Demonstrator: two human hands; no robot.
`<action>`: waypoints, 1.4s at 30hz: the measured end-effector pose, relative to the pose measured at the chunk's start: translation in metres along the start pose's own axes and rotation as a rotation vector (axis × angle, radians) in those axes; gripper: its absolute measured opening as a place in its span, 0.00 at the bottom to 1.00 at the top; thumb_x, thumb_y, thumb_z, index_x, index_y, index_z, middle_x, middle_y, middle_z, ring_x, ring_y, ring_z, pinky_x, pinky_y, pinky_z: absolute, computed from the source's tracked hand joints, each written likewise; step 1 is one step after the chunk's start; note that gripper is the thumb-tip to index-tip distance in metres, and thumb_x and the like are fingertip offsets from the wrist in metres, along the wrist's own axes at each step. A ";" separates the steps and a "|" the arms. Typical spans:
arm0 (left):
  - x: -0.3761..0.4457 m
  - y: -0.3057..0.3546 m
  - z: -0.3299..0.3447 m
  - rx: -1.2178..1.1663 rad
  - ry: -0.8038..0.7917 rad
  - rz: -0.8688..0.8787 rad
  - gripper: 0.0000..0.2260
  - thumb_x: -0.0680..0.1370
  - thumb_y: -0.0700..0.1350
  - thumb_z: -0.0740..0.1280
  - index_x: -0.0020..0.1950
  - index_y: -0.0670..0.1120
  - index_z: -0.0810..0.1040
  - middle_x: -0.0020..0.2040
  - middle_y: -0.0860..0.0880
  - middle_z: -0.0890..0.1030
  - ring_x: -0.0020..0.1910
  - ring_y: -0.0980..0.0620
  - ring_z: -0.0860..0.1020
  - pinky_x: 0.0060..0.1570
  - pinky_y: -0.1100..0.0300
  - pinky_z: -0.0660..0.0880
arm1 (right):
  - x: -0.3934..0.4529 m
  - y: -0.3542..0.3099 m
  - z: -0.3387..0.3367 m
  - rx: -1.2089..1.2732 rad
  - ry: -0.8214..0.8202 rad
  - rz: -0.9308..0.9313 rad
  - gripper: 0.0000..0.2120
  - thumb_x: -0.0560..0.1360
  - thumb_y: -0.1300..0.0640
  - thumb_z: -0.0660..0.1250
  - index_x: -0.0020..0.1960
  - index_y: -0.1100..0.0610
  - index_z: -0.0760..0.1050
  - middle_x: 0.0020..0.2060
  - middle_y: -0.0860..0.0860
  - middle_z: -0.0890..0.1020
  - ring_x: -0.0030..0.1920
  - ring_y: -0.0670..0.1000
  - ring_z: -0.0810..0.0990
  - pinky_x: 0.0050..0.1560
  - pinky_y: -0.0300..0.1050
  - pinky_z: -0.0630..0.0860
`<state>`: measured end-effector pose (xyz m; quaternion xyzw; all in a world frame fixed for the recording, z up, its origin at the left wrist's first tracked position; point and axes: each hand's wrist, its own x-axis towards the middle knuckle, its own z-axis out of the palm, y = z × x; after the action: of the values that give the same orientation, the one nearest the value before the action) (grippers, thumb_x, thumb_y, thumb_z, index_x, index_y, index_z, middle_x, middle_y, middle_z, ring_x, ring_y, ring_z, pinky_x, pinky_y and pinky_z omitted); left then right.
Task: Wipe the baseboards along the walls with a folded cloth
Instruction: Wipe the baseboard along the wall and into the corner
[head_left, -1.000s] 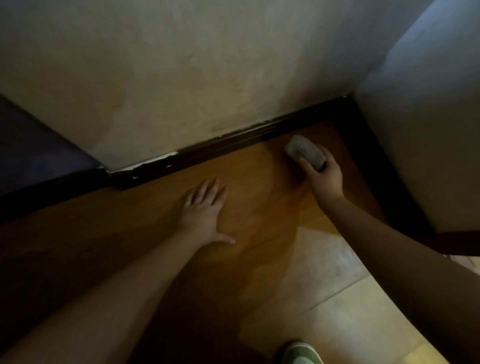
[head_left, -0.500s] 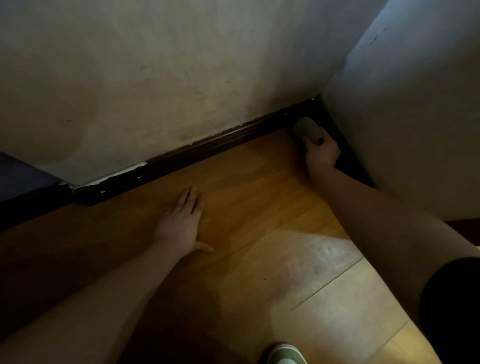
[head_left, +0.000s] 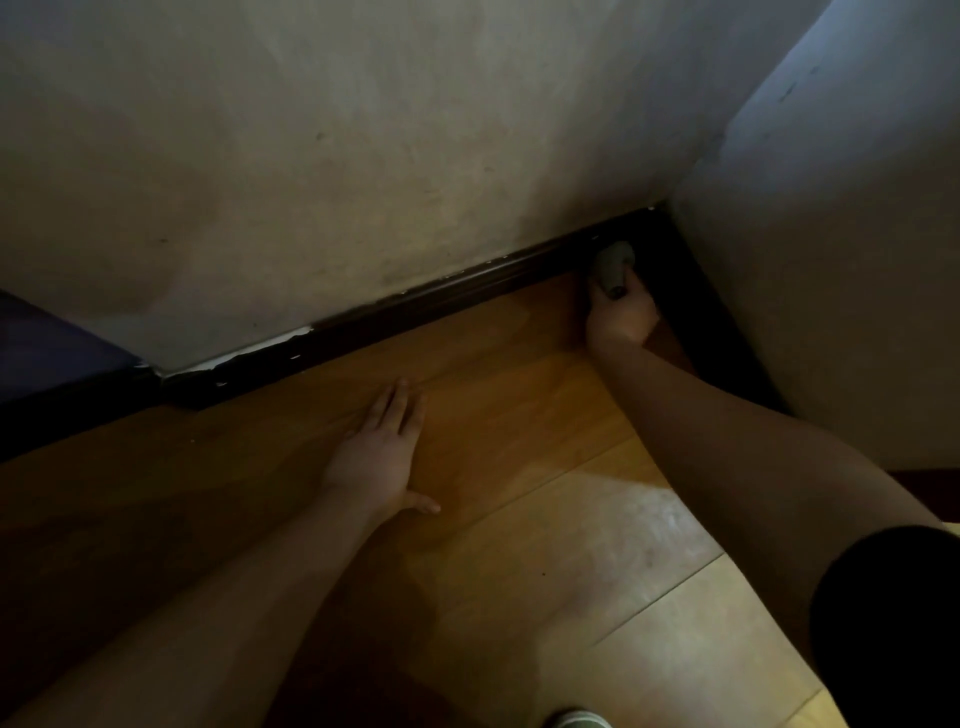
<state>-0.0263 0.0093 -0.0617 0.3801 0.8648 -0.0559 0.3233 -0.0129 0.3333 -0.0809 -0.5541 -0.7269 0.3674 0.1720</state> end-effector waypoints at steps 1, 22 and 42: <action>0.000 0.000 0.000 -0.003 0.000 0.001 0.59 0.66 0.69 0.72 0.80 0.50 0.36 0.78 0.47 0.30 0.78 0.47 0.35 0.74 0.44 0.56 | -0.008 -0.001 0.004 -0.010 -0.006 -0.001 0.26 0.78 0.50 0.68 0.74 0.51 0.69 0.66 0.55 0.78 0.65 0.56 0.76 0.61 0.41 0.70; -0.008 -0.028 -0.002 -0.104 0.053 0.060 0.50 0.73 0.69 0.66 0.81 0.50 0.39 0.80 0.51 0.36 0.79 0.52 0.39 0.76 0.48 0.47 | -0.131 -0.019 0.041 -0.050 -0.273 -0.187 0.27 0.76 0.49 0.71 0.73 0.52 0.70 0.61 0.54 0.81 0.56 0.53 0.81 0.50 0.38 0.75; -0.108 -0.161 0.063 -0.165 0.158 -0.191 0.56 0.67 0.67 0.73 0.81 0.50 0.41 0.80 0.54 0.35 0.79 0.54 0.38 0.76 0.53 0.49 | -0.227 -0.052 0.082 0.050 -0.263 -0.034 0.26 0.76 0.51 0.70 0.73 0.54 0.71 0.63 0.56 0.80 0.61 0.58 0.78 0.57 0.42 0.73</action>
<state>-0.0515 -0.1931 -0.0704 0.2716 0.9214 0.0150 0.2775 -0.0284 0.0875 -0.0627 -0.4845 -0.7429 0.4519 0.0953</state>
